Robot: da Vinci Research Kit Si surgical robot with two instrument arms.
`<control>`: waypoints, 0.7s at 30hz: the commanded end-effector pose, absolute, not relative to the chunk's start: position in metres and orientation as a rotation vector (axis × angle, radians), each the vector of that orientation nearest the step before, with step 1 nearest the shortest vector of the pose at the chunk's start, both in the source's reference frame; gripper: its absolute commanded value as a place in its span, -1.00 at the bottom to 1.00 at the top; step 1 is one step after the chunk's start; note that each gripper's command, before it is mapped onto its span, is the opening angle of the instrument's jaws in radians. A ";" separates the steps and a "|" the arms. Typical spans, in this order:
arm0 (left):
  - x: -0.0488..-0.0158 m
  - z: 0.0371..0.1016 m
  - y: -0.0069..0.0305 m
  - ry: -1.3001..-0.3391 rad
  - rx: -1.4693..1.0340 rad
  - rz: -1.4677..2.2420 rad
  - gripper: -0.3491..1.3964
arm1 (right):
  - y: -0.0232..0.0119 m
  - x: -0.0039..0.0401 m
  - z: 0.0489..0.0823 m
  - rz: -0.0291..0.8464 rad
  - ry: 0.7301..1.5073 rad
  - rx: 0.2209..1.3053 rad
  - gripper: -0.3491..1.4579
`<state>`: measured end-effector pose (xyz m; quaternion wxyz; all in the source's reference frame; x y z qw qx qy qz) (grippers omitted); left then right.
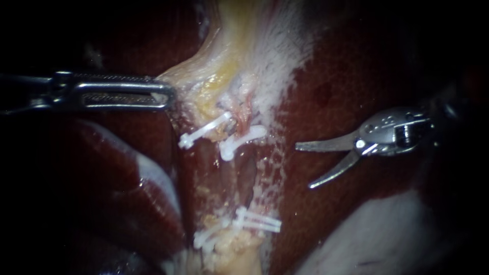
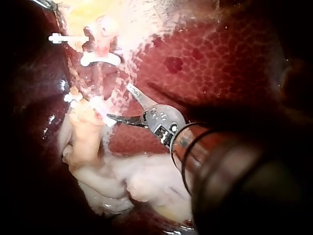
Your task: Go back from the cut right tube
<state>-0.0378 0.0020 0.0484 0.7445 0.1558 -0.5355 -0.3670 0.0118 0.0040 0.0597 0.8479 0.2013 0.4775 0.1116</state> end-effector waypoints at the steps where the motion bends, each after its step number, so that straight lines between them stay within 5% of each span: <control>1: -0.0379 0.0487 0.0018 -1.164 0.340 -0.801 -1.00 | 0.0039 0.0118 0.0597 0.236 1.007 0.424 0.97; 21: -0.0412 0.0531 -0.0011 -1.085 0.374 -0.772 -1.00 | 0.0035 0.0120 0.0597 0.236 1.007 0.420 0.97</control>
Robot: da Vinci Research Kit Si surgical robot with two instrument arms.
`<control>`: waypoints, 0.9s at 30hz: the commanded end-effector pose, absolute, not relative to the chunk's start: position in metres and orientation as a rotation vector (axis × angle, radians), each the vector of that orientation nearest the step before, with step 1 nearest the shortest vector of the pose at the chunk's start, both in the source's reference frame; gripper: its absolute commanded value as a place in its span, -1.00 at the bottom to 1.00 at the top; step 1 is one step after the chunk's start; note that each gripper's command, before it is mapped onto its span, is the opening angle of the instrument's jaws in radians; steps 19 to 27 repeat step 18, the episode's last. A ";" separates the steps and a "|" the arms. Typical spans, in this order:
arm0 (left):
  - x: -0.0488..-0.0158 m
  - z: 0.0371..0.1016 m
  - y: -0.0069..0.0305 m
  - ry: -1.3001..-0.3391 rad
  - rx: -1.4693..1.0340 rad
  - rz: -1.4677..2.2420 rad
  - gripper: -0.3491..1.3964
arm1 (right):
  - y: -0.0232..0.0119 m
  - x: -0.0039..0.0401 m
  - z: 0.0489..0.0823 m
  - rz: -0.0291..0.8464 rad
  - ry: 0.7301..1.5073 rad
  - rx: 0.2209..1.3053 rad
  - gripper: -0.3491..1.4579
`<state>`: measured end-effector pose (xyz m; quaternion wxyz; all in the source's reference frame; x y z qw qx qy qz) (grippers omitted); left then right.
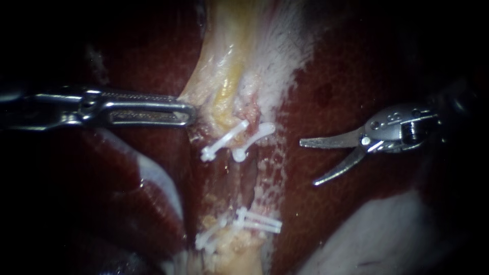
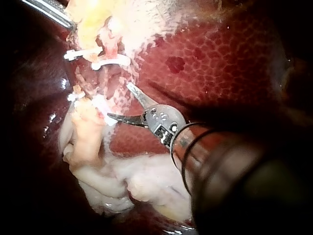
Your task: Go back from the cut right tube
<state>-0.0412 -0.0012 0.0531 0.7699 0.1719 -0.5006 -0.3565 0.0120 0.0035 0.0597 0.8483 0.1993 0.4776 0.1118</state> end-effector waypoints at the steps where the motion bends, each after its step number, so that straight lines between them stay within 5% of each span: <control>1: -0.0414 0.0531 -0.0012 -1.085 0.373 -0.772 -1.00 | 0.0034 0.0120 0.0596 0.236 1.007 0.420 0.97; 27: -0.0419 0.0534 -0.0017 -1.077 0.379 -0.770 -1.00 | 0.0032 0.0119 0.0595 0.218 1.011 0.414 0.97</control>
